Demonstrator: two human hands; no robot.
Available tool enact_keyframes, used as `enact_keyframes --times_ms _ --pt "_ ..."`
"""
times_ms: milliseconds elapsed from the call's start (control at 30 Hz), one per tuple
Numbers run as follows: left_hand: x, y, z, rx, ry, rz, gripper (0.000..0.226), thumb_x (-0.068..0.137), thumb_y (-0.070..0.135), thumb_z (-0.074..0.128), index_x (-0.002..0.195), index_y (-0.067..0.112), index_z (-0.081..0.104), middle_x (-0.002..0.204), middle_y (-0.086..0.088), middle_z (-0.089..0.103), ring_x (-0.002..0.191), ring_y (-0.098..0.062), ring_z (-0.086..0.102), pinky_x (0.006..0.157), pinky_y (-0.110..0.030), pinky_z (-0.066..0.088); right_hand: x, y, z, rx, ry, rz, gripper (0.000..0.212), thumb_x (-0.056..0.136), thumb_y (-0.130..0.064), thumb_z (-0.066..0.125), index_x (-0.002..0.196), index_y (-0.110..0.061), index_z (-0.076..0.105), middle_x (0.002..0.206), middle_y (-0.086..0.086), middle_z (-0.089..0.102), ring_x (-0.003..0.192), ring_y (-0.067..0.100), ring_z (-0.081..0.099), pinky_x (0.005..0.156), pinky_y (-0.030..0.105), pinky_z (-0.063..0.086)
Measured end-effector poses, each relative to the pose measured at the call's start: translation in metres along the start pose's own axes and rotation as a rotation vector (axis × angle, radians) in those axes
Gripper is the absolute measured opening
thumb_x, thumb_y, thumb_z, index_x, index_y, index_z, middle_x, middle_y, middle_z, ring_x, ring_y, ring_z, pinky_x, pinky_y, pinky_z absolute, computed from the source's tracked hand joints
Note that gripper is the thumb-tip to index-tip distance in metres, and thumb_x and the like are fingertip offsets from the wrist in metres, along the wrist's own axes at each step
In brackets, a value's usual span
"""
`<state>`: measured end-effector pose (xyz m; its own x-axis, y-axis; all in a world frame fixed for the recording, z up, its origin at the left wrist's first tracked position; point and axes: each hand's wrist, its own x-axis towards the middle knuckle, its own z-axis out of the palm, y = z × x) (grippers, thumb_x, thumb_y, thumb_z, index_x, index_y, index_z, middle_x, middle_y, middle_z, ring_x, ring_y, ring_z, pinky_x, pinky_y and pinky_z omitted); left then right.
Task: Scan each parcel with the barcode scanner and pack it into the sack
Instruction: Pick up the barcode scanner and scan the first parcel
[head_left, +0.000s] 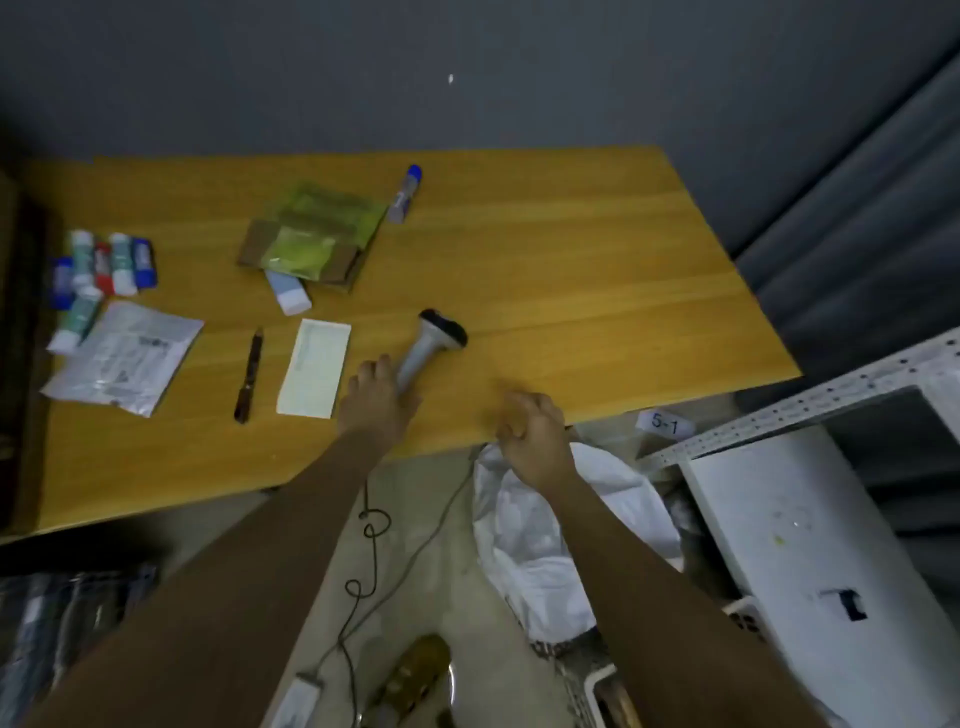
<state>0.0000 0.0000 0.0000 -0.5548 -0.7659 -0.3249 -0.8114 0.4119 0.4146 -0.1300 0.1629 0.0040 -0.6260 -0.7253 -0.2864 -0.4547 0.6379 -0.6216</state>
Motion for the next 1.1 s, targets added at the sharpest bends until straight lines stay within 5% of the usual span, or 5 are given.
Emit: enact_keyframes --times_ms 233,500,700,867,1100 --pt "0.040 -0.001 0.018 0.035 0.087 0.048 0.042 0.095 0.033 0.053 0.127 0.007 0.050 0.127 -0.018 0.049 0.116 -0.037 0.045 0.094 -0.046 0.040 0.030 0.007 0.022 0.062 0.011 0.039 0.046 0.092 -0.011 0.056 0.138 -0.013 0.050 0.140 0.016 0.043 0.131 0.034 0.036 0.106 0.037 0.035" --pt "0.035 0.008 0.020 -0.339 0.180 0.038 0.035 0.086 0.026 0.067 0.116 0.007 0.064 0.111 -0.014 0.062 0.099 -0.033 0.058 0.080 -0.037 0.047 0.036 0.012 0.010 0.060 0.032 0.001 0.040 0.093 -0.011 0.054 0.133 -0.012 0.056 0.135 0.014 0.045 0.127 0.030 0.038 0.101 0.032 0.035" --pt "-0.012 0.048 0.017 -0.432 0.201 0.219 0.035 0.084 0.024 0.073 0.115 0.011 0.064 0.110 -0.006 0.061 0.091 -0.018 0.058 0.070 -0.027 0.040 0.004 0.003 -0.010 0.512 0.064 0.062 0.026 0.097 -0.006 0.051 0.121 -0.007 0.064 0.112 0.003 0.062 0.106 0.014 0.056 0.096 0.030 0.045" --pt "-0.062 0.098 0.029 -0.421 0.116 0.431 0.033 0.083 0.028 0.074 0.111 0.015 0.065 0.101 0.003 0.058 0.085 -0.011 0.057 0.067 -0.026 0.047 -0.042 0.004 -0.047 1.101 0.030 0.267 0.034 0.102 -0.021 0.048 0.134 -0.011 0.051 0.120 0.005 0.063 0.107 0.013 0.062 0.097 0.029 0.050" --pt "-0.144 0.163 0.074 -0.482 -0.237 0.610 0.034 0.082 0.019 0.075 0.114 0.018 0.063 0.100 0.011 0.055 0.091 -0.004 0.059 0.076 -0.022 0.050 -0.138 0.061 -0.092 1.203 0.322 0.387 0.026 0.093 -0.023 0.064 0.115 -0.009 0.061 0.105 0.011 0.070 0.094 0.016 0.069 0.079 0.028 0.058"
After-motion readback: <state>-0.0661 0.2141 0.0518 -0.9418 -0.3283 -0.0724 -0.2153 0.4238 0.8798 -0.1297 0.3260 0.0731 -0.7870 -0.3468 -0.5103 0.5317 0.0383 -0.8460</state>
